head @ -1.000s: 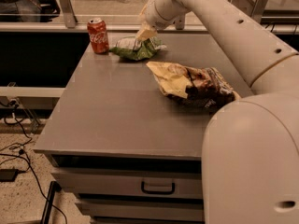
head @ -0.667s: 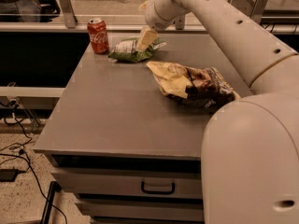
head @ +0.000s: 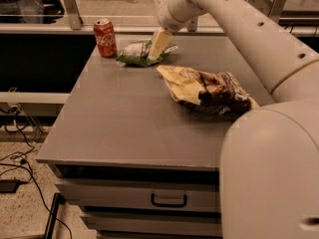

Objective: Move green jalapeno chip bag near coke can

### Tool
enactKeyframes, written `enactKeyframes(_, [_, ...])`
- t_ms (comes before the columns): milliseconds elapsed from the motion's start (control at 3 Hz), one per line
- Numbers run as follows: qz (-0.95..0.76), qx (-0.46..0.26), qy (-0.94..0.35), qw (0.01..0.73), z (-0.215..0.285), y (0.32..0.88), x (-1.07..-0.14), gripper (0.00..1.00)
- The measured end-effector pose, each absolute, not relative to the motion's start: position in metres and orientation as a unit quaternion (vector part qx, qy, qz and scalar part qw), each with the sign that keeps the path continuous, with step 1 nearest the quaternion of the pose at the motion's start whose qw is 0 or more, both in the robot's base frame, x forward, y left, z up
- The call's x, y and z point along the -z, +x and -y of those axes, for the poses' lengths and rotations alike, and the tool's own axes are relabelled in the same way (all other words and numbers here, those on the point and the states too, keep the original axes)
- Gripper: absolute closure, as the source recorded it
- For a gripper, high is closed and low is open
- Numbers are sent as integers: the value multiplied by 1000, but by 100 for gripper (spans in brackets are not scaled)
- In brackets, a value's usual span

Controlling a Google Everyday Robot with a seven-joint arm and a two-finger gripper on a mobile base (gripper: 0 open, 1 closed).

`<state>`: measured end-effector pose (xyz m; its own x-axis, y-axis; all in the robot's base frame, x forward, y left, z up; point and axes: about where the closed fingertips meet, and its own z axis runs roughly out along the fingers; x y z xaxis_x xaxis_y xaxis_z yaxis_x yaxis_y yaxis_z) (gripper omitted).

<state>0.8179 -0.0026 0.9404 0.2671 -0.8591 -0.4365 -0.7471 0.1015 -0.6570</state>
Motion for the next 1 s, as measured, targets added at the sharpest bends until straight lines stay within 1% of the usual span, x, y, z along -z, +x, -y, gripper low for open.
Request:
enactKeyframes(333, [-623,86,-635,449,67,811,-970,0])
enactKeyframes(667, [-648,92,-608,450,100,807,-983,0])
enactKeyframes(1000, [-648,92,-608,450,100,807,-983,0])
